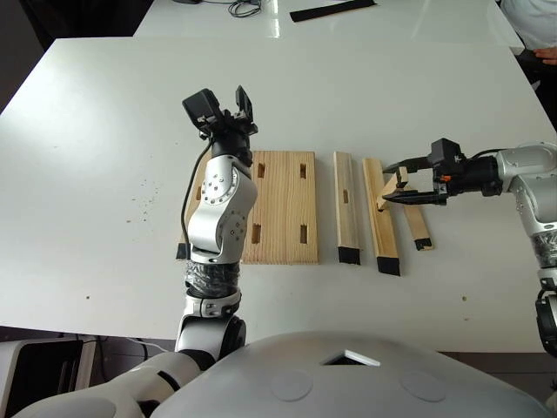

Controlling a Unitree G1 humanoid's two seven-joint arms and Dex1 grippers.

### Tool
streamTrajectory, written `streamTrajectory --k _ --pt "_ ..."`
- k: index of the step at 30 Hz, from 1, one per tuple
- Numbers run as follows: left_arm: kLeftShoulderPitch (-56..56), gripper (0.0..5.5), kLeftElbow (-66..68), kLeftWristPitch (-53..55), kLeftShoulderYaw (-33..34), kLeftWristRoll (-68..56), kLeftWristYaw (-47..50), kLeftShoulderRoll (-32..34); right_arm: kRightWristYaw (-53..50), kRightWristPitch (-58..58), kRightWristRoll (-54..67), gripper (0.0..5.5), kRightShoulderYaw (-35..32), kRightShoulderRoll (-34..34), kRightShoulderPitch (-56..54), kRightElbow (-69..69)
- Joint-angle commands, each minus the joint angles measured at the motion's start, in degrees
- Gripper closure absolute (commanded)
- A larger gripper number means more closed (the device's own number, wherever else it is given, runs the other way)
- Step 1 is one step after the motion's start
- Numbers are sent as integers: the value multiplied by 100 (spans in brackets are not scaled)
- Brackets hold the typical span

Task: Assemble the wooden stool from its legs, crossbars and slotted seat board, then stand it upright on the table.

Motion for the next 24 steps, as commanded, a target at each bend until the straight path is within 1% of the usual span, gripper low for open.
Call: streamTrajectory --k 1,4,7,11,13,15,19,24 --pt "65 261 -45 -14 48 -23 -2 -476 244 457 330 194 -240 -372 229 -682" --pt "80 261 -49 -18 79 -43 -16 -477 728 612 576 192 -415 -796 360 -1016" --pt "89 261 -62 -20 118 -64 -27 -468 745 922 883 192 -662 -834 -25 -1124" --pt "32 261 3 -7 150 -56 -78 -431 -26 1774 1673 192 -1044 -353 -646 -1552" --pt "-16 261 60 23 150 -51 -121 -411 -584 2211 2116 192 -1183 -8 -674 -1939" --pt "-54 261 105 38 152 -43 -163 -394 -930 2504 2407 192 -1140 218 -411 -2425" --pt "-121 261 174 89 192 -75 -242 -398 -1294 2571 2302 192 -904 397 258 -2874" --pt "-162 261 208 86 223 -63 -300 -400 -1640 2461 2174 192 -839 623 327 -2762"
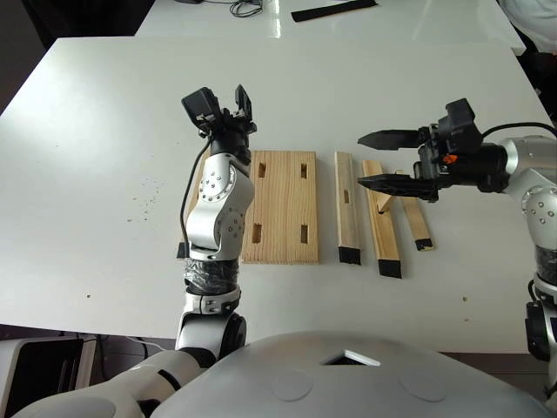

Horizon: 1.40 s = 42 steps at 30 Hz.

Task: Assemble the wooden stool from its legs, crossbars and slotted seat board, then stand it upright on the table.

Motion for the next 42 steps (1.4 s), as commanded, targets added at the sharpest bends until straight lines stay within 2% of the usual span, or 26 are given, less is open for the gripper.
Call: streamTrajectory --k 1,9,11,15,19,24,29,32,34,37,39,42 --pt "-73 261 65 75 58 -57 -51 -375 -221 -65 -71 192 -2 133 -106 18" --pt "-88 261 68 150 40 -40 -114 -376 -653 217 555 192 -338 343 -475 -343" --pt "-84 261 60 169 45 -35 -129 -382 -631 87 330 192 -193 318 -334 -255" --pt "-108 261 64 219 67 -47 -153 -391 -579 -834 -1147 192 708 168 339 529" --pt "-158 261 95 326 89 -90 -230 -355 -713 -1210 -1466 192 875 370 711 882" --pt "-143 261 76 360 146 -91 -254 -355 -1081 -592 -182 192 67 571 220 133" --pt "83 261 -135 204 171 3 -104 -483 -1564 532 1732 192 -966 255 -1095 -443" --pt "300 261 -378 113 154 67 97 -611 -821 959 1734 192 -713 -519 -1019 -723" --pt "444 261 -553 68 111 98 244 -693 -32 750 1047 192 -296 -1237 -470 -777" --pt "693 261 -786 -98 -3 134 506 -865 1420 77 294 192 -79 -2130 39 -260" --pt "868 261 -945 -265 -96 173 725 -950 2317 -458 -85 192 272 -2516 68 99" --pt "938 261 -948 -450 -279 168 894 -999 2561 -742 -517 192 759 -2693 344 183"
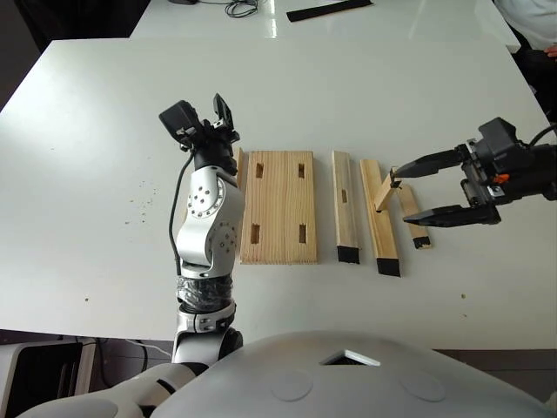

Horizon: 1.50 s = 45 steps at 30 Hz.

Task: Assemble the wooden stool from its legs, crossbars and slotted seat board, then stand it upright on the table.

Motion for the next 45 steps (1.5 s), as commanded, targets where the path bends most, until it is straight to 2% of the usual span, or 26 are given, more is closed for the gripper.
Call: streamTrajectory --k 1,3,6,9,13,21,26,30,37,45 --pt "211 261 -109 -294 -283 67 345 -1068 479 -510 -617 192 626 -376 458 113" --pt "219 261 -55 -366 -392 60 456 -1088 406 -527 -927 192 737 -451 794 89" --pt "244 261 -22 -465 -549 80 612 -1103 -644 80 -1554 192 922 -334 1078 106" --pt "308 261 -79 -522 -643 58 745 -1097 -2039 1250 -1706 192 798 247 964 99" --pt "411 261 -203 -534 -723 32 901 -999 -3283 2447 -1546 192 430 858 1098 -429" --pt "423 261 -306 -299 -823 -74 945 -778 -4871 4694 -1090 192 -404 2186 1378 -1592" --pt "248 261 -217 -172 -844 -132 875 -729 -5686 5528 -1177 192 -583 3100 1470 -2160" --pt "4 261 -2 -41 -877 -206 679 -694 -6318 5403 -1467 192 -341 3476 1837 -2428" --pt "-177 261 183 94 -911 -266 467 -631 -6864 4381 -2025 192 384 3330 2492 -2462" --pt "-176 261 226 16 -860 -224 468 -664 -6653 3571 -2288 192 403 2753 2760 -1958"
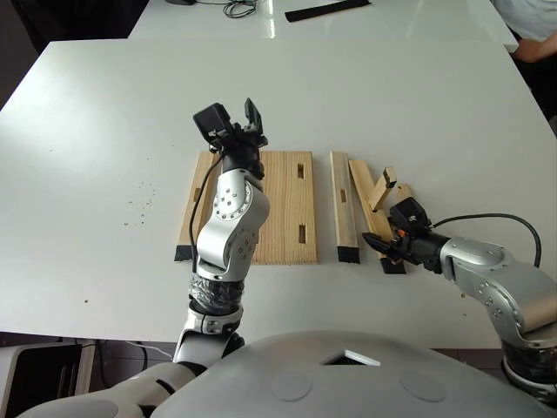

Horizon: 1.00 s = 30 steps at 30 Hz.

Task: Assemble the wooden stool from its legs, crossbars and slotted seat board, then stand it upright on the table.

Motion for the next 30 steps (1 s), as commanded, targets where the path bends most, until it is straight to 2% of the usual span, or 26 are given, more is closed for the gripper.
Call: streamTrajectory --k 1,10,17,20,24,27,30 --pt "-36 261 92 -59 42 32 0 -721 114 -148 -182 206 73 -361 270 473" --pt "-182 261 371 -208 93 18 -99 -748 144 -729 -316 333 6 -505 603 817" --pt "-174 261 419 -364 159 78 -29 -779 396 -1127 -337 343 -14 -804 563 928" --pt "-174 261 449 -534 201 110 -20 -792 559 -1202 12 343 -224 -487 -284 1076" --pt "-312 261 438 -1043 292 76 -201 -790 670 -648 739 343 -690 218 -2281 1845" --pt "-721 261 -12 -1166 678 -1373 -1158 -700 568 -321 1358 343 -1185 1016 -3844 2741" --pt "-1318 261 -26 -739 1154 -2702 -2078 -166 437 -724 1646 343 -1647 1608 -4865 3812"
